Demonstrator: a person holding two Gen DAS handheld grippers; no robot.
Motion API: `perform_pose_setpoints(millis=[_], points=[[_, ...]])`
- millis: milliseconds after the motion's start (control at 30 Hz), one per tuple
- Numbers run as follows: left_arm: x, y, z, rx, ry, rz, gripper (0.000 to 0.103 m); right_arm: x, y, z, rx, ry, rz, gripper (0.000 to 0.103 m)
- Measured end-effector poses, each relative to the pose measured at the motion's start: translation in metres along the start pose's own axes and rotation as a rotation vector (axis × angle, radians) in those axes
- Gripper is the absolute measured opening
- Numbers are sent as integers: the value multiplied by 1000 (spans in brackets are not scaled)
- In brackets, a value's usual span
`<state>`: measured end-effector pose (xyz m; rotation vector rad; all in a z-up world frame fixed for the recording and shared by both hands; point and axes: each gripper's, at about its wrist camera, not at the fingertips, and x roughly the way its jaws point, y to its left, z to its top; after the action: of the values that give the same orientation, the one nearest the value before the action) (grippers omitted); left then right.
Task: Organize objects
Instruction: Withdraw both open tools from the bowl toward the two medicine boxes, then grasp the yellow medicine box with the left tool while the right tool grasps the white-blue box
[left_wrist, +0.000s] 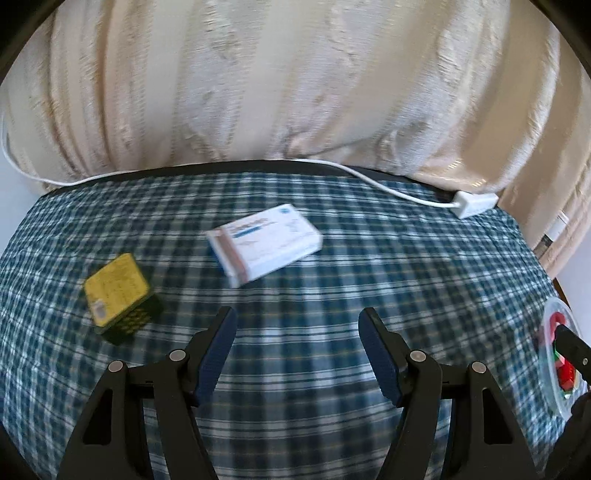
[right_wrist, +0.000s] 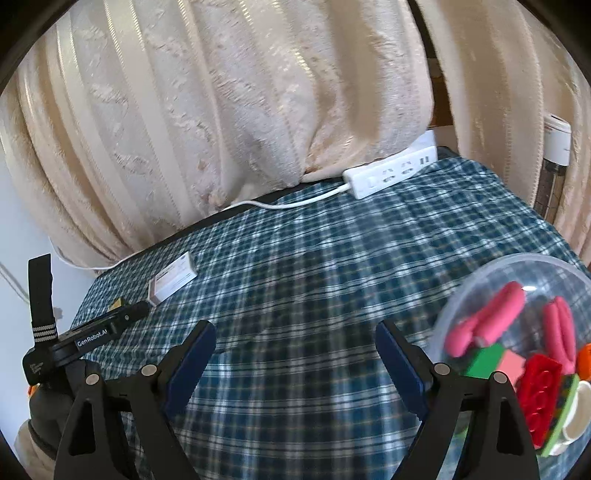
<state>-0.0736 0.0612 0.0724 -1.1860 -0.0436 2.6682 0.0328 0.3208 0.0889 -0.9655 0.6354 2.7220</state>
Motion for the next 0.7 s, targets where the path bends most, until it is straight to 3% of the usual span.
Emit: perform_pose_setpoints(millis=[267, 567, 700], points=[[1, 52, 4, 14, -8, 43, 70, 20, 38, -4, -39, 48, 8, 91], [16, 132, 18, -54, -13, 104, 73, 47, 75, -13, -55, 117, 21, 91], [28, 146, 18, -28, 6, 91, 73, 61, 96, -15, -89, 147, 24, 91]])
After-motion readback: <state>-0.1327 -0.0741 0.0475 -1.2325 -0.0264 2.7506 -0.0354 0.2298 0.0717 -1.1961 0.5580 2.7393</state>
